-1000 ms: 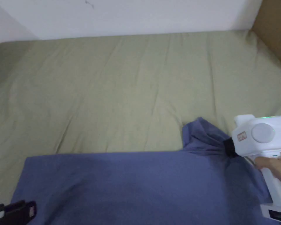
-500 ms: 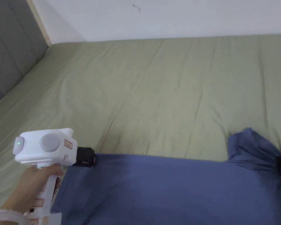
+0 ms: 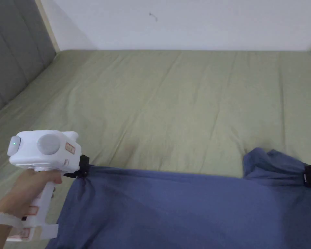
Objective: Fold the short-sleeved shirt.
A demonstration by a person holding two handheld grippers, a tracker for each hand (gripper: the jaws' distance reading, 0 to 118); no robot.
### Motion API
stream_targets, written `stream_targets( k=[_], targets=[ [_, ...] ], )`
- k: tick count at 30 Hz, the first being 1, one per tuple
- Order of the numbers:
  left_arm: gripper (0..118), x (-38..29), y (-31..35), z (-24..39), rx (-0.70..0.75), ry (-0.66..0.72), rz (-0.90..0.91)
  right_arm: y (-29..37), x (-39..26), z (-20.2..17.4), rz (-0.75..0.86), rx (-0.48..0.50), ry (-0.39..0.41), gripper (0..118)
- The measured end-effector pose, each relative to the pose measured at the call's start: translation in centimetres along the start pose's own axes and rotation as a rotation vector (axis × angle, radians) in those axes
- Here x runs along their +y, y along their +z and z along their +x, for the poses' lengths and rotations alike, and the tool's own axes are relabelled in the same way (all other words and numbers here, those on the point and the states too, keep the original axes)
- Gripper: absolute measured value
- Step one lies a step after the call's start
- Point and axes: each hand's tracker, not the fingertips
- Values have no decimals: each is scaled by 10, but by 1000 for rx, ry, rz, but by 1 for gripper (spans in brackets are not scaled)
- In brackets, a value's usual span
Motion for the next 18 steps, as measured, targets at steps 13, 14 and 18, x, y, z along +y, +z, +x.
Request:
stream_targets(
  k=[13, 14, 18],
  targets=[
    [1, -158, 145, -21, -79, -48, 220, 152, -139, 16, 156, 62, 41, 4],
    [1, -179, 147, -23, -81, -47, 223, 157, -160, 16, 137, 62, 30, 4],
    [1, -232, 132, -29, -51, -42, 155, 146, -229, 16, 11, 78, 11, 4]
  ],
)
